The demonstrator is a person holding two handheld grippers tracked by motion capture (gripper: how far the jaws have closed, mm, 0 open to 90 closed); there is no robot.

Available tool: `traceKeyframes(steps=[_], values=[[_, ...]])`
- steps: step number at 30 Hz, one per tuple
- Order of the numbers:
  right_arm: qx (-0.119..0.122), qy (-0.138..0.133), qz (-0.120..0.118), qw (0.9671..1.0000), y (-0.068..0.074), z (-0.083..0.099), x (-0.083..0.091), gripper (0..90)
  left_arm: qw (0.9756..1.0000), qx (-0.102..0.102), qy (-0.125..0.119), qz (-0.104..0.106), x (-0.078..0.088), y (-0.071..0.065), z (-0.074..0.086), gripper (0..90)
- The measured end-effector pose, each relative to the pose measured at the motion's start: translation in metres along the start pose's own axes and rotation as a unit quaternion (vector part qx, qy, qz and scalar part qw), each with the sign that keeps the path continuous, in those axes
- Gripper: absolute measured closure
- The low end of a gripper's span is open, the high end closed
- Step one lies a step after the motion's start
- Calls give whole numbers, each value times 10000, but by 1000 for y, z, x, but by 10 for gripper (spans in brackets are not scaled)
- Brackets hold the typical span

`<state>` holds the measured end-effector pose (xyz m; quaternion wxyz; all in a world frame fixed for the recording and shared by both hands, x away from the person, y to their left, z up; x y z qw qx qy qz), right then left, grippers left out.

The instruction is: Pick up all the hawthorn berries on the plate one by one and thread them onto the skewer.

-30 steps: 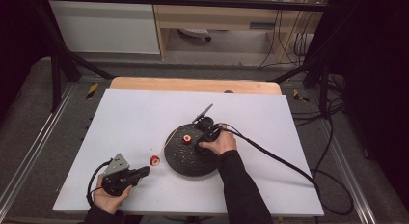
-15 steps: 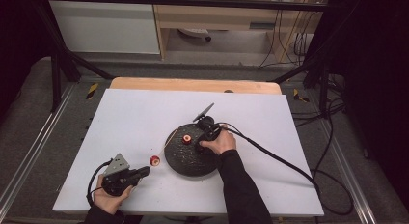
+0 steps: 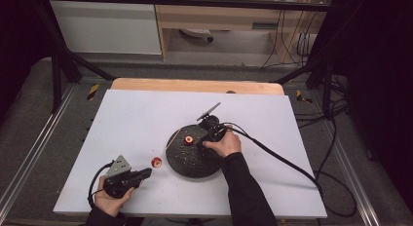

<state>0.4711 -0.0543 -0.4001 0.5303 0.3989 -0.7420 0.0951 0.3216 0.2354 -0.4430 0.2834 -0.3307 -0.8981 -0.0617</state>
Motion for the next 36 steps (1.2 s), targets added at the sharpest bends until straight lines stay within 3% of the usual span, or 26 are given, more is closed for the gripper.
traceKeyframes(steps=[11, 19, 27, 32, 36], values=[[55, -495, -215, 9985, 9, 17, 11, 630, 10000, -25, -9, -14, 0, -1, 0, 879], [-42, -1069, -430, 9933, 14, 28, 12, 630, 10000, -35, -19, -7, 0, -2, 0, 879], [-217, -1924, -767, 9781, 20, 42, 15, 630, 10000, -53, -29, 9, 0, -5, -1, 879], [-353, -2362, -936, 9666, 23, 50, 14, 630, 10000, -55, -36, 25, -1, -5, -1, 879], [-498, -2692, -1115, 9553, 26, 56, 12, 630, 10000, -64, -41, 33, -1, -7, -1, 879]])
Point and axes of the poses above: each handheld gripper's, and its own axes: x roughly backward along the jaws, z roughly out of its underside, y roughly to its left, the point moved 1 cm from there along -x, roughly forward along the jaws, and after that the axes turned 5 degrees about -z, right-handed, at the moved point
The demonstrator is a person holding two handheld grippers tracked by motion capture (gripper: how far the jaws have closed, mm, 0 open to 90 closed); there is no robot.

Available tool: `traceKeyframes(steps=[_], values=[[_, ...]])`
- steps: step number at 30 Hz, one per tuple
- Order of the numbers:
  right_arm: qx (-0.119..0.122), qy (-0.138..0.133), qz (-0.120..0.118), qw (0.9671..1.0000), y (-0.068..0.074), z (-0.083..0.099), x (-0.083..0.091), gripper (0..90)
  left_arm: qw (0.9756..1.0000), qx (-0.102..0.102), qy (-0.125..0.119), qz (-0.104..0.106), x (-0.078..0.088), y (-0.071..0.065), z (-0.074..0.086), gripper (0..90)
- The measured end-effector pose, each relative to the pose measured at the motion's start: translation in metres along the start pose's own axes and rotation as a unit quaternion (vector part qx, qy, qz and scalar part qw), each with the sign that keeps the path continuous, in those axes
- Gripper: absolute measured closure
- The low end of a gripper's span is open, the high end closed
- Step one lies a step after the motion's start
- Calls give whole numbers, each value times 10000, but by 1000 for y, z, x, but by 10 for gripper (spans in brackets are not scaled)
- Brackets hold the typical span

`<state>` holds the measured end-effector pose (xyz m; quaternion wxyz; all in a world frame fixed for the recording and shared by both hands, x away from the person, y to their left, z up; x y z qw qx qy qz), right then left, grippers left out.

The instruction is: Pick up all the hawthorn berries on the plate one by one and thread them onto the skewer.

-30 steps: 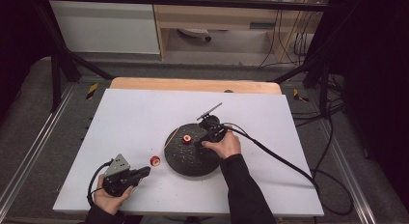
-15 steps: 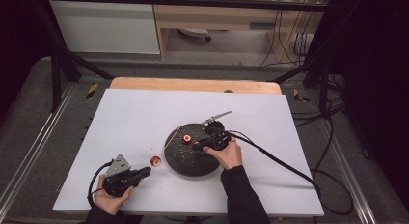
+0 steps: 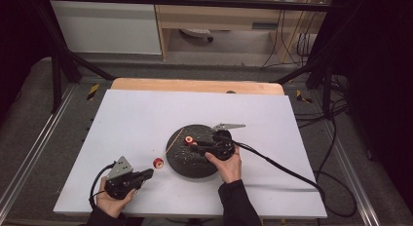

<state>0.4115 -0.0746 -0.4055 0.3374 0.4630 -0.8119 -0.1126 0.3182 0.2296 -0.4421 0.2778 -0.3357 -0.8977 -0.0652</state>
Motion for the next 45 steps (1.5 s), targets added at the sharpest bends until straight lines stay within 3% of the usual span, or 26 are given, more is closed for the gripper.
traceKeyframes(steps=[11, 19, 32, 45], values=[[-262, -716, -221, 9968, 0, 10, 1, 631, 10000, -41, -27, 26, -1, -5, -1, 879], [-417, -1189, -313, 9915, -2, 12, 5, 631, 10000, -32, -71, 9, -1, -7, -1, 879], [-648, -2097, -210, 9754, -8, 13, 12, 631, 9999, -5, -104, -18, -4, -13, -3, 879], [-764, -2609, -81, 9623, -11, 10, 14, 632, 9999, 47, -114, -11, -8, -17, -4, 879]])
Point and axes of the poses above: each handheld gripper's, and its own axes: x roughly backward along the jaws, z roughly out of its underside, y roughly to its left, the point moved 1 cm from there along -x, roughly forward along the jaws, and after that the axes turned 5 degrees about -z, right-handed, at the moved point
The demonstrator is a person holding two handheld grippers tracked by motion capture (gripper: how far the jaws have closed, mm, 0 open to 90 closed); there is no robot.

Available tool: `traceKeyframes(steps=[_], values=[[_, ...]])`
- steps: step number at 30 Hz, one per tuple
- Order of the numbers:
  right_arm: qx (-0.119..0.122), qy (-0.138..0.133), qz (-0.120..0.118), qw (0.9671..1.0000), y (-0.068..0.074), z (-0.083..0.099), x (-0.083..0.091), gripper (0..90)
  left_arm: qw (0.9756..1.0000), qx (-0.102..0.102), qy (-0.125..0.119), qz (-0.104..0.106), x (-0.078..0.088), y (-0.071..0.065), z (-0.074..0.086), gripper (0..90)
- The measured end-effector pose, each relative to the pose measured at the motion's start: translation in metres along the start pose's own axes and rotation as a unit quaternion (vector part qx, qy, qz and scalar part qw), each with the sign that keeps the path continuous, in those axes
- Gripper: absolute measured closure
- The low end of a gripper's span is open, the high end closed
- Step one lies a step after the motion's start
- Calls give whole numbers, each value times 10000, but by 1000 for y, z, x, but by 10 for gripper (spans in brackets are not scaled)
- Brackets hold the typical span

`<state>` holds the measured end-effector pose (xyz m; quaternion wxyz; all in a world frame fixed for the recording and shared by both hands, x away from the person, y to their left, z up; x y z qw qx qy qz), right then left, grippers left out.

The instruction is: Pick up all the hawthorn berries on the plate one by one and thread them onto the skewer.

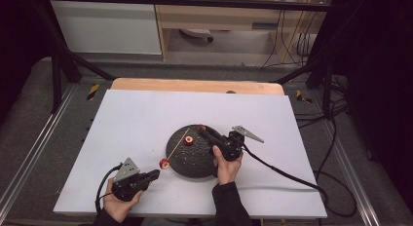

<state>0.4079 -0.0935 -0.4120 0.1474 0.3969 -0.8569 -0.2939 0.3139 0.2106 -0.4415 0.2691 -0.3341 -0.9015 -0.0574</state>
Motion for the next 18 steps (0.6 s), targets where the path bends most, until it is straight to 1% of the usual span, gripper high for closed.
traceKeyframes(steps=[6, 9, 11, 18], values=[[-10, -217, 52, 9998, -2, -3, -2, 632, 10000, 30, -10, 3, -1, -2, -2, 879], [-21, -330, 21, 9994, -3, -5, -4, 632, 10000, 72, -27, 6, -2, -4, -3, 878], [-49, -363, -44, 9993, -4, -6, -4, 632, 10000, 84, -36, 7, -3, -6, -4, 878], [-64, -560, -18, 9984, -6, -8, -6, 632, 9999, 98, -37, 34, -7, -13, -7, 879]])
Point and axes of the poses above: each handheld gripper's, and its own axes: x roughly backward along the jaws, z roughly out of its underside, y roughly to its left, the point moved 1 cm from there along -x, roughly forward along the jaws, and after that the axes turned 5 degrees about -z, right-handed, at the moved point
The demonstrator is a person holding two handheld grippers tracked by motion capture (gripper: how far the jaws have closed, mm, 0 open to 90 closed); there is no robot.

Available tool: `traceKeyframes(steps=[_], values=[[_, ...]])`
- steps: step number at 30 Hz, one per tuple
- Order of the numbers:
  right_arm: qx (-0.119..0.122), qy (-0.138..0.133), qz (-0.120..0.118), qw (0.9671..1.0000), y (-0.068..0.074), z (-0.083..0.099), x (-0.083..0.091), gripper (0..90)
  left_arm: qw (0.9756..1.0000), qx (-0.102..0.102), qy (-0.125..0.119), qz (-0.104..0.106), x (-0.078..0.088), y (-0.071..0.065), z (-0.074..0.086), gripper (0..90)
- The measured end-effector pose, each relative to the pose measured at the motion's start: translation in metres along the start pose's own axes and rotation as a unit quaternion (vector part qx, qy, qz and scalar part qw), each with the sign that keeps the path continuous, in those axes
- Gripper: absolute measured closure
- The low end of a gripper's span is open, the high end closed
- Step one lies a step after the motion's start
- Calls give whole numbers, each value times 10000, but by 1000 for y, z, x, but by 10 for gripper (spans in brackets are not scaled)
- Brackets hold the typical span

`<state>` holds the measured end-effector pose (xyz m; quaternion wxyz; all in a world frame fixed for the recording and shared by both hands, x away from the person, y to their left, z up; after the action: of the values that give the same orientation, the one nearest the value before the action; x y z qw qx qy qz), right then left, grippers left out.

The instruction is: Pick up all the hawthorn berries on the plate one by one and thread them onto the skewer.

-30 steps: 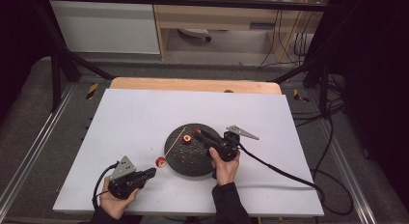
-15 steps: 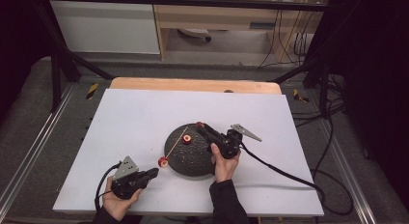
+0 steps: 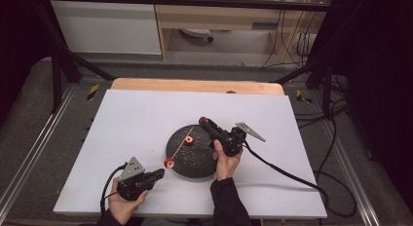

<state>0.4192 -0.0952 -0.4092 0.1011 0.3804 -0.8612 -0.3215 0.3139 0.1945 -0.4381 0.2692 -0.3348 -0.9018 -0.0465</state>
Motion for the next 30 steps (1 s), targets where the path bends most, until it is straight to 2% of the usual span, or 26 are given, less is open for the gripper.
traceKeyframes(steps=[12, 30], values=[[-23, -216, -47, 9998, -4, 5, -5, 632, 10000, 47, 1, 44, -5, -6, -2, 879], [-11, -204, -68, 9998, -4, 10, -5, 633, 9999, 120, -27, 94, -10, -11, -4, 878]])
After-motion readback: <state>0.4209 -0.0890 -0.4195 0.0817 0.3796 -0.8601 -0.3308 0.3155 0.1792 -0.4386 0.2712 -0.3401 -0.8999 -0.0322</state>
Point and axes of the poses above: each handheld gripper's, and its own axes: x roughly backward along the jaws, z roughly out of its underside, y roughly to its left, the point moved 1 cm from there along -x, roughly forward along the jaws, and after that the axes turned 5 degrees about -z, right-handed, at the moved point
